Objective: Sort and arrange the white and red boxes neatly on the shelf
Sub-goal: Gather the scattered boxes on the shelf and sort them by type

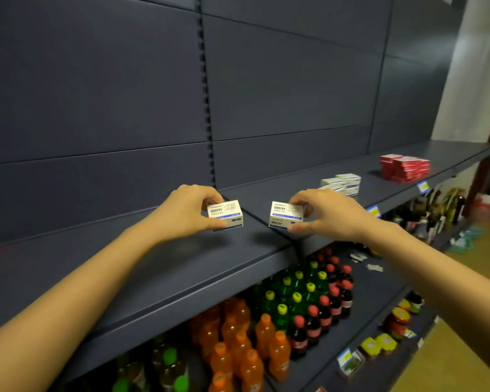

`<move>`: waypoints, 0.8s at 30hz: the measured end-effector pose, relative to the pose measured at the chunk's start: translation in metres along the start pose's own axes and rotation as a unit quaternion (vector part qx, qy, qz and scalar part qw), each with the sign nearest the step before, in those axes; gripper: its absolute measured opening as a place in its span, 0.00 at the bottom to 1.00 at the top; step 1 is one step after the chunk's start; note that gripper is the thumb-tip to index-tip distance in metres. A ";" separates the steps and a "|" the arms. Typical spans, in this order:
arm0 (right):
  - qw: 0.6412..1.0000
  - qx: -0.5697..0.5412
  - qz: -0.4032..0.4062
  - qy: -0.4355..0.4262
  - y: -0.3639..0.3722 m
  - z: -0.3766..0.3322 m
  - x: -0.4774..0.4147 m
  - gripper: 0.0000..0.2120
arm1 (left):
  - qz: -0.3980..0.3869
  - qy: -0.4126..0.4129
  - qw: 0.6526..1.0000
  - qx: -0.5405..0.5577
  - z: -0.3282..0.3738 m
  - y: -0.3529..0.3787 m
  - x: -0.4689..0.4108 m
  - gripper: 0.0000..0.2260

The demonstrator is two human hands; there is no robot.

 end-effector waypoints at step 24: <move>0.999 -0.042 -0.021 0.021 -0.028 0.263 0.019 0.22 | 0.010 0.010 1.000 0.022 0.159 0.138 -0.173 0.17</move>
Point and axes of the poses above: each hand's wrist, its own x-axis away from the middle knuckle, its own y-axis out of the palm, z = x × y, the point moved 1 cm from there along -x, towards the middle knuckle, and after that the axes turned 4 degrees about -y, right-handed, at the moved point
